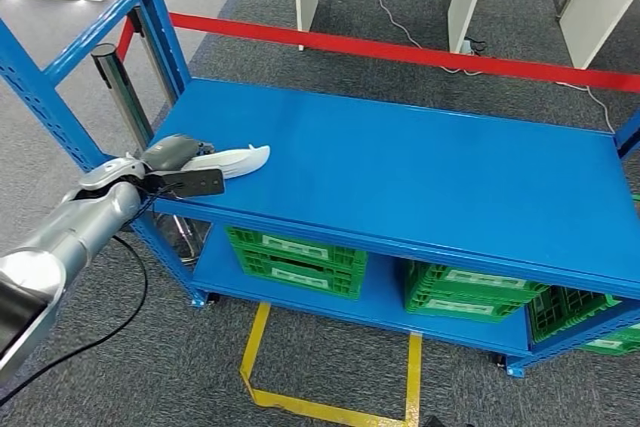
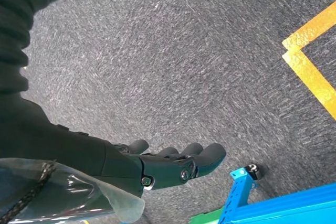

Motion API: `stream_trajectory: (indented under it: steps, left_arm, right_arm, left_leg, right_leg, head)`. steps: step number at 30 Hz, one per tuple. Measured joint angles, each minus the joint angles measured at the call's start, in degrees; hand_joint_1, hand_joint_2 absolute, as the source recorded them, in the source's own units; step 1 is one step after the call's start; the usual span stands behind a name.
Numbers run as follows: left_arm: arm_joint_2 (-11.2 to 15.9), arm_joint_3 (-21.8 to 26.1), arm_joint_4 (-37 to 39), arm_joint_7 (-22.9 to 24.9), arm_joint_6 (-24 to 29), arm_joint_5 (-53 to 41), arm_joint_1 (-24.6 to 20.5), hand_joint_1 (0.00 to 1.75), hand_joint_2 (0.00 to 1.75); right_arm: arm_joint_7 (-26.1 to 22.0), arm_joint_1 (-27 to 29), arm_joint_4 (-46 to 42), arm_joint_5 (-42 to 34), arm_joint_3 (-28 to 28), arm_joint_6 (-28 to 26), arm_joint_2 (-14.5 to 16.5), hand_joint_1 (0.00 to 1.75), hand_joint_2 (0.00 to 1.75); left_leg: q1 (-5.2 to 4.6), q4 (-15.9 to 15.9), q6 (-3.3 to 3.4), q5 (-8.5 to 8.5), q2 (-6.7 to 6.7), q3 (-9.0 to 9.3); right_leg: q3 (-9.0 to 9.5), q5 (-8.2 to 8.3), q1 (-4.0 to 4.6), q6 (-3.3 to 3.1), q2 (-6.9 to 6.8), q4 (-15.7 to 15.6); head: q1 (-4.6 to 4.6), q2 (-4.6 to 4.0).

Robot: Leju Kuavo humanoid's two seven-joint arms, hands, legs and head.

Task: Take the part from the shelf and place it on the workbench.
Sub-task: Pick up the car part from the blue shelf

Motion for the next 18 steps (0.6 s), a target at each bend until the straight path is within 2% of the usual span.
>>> stream_trajectory:
  steps: [9, 18]
  left_arm:
    - [-0.8, 1.3, -1.5, -0.5, 1.1, -0.1, 0.0, 1.75, 1.75]
    - [-0.4, 2.4, -9.1, -0.2, 0.0, 0.1, -2.2, 1.75, 1.75]
  right_arm:
    - [0.0, 0.3, 0.0, 0.3, -0.8, 0.0, 0.0, 0.00, 1.75]
    - [0.0, 0.4, 0.0, 0.9, -2.2, -0.1, 0.0, 0.00, 1.75]
  left_leg:
    - [0.00, 0.0, 0.00, 0.00, 0.00, 0.01]
    - [0.00, 0.0, 0.01, 0.00, 0.00, 0.00]
  right_leg:
    - [-0.01, 0.00, 0.00, 0.00, 0.01, 0.0]
    - [-0.01, 0.00, 0.00, 0.00, 0.02, 0.0]
  head:
    - [0.01, 0.00]
    - [0.00, 0.00]
